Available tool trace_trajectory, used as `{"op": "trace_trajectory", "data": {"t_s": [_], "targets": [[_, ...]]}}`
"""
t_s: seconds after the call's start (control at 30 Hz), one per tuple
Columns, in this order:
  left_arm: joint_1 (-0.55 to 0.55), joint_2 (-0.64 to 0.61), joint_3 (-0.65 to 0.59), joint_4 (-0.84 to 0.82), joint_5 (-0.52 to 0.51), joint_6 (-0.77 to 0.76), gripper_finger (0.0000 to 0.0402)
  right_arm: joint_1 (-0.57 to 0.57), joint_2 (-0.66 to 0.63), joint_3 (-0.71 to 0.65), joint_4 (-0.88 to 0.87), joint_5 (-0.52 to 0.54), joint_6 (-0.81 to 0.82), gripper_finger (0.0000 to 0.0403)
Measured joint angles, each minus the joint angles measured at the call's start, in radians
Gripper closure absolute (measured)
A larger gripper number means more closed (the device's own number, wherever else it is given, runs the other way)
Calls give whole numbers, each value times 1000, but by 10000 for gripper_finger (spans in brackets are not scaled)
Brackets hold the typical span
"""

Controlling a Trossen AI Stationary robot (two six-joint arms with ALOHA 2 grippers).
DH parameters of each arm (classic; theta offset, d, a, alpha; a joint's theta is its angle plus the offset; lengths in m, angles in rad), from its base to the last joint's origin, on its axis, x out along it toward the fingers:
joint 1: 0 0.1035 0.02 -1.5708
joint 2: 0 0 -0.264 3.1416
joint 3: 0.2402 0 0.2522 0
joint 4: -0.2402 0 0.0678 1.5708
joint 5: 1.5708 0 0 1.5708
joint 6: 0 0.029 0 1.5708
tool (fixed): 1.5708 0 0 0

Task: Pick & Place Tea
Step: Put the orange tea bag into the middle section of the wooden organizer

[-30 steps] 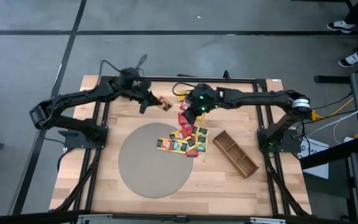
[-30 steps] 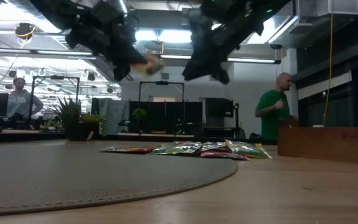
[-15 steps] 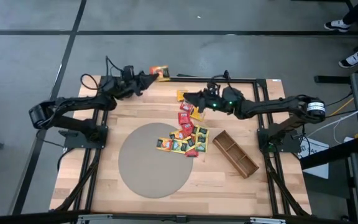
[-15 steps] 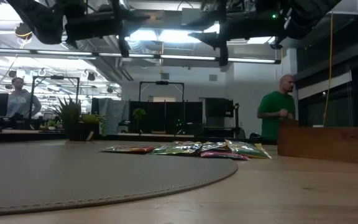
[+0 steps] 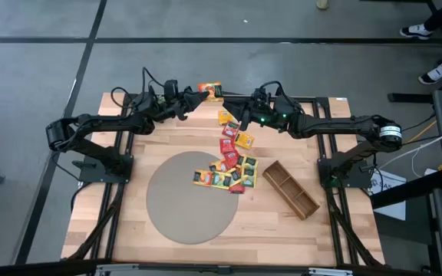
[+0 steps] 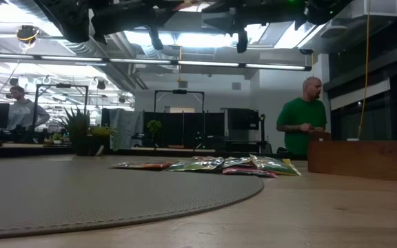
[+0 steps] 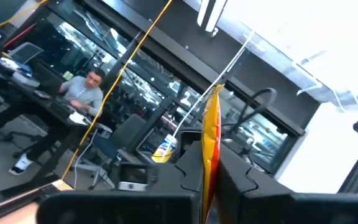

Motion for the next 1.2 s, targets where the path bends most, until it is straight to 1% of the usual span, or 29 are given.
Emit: {"op": "trace_trajectory", "data": {"t_s": [0.17, 0.27, 0.47, 0.73, 0.8, 0.87, 1.0, 1.03, 1.2], "targets": [[1, 1, 2, -28, -24, 8, 390, 0, 0, 0, -4, -3, 4, 295], [1, 1, 2, -30, -25, 10, 390, 0, 0, 0, -3, -2, 2, 295], [-20, 1, 2, -85, -25, 9, 389, 0, 0, 0, 9, -2, -1, 295], [-36, 1, 2, -91, -25, 20, 389, 0, 0, 0, 9, -2, -19, 297], [-36, 1, 2, -106, -25, 21, 389, 0, 0, 0, 9, -2, -22, 306], [-36, 1, 2, -116, -25, 20, 389, 0, 0, 0, 9, -2, -24, 326], [-36, 1, 2, -118, -25, 26, 386, 0, 0, 0, 9, -2, -42, 385], [-36, 1, 2, -119, -25, 26, 384, 0, 0, 0, 8, -2, -49, 393], [-32, 0, 2, -150, -13, 28, 365, 0, 0, 0, 3, -2, -48, 397]]}}
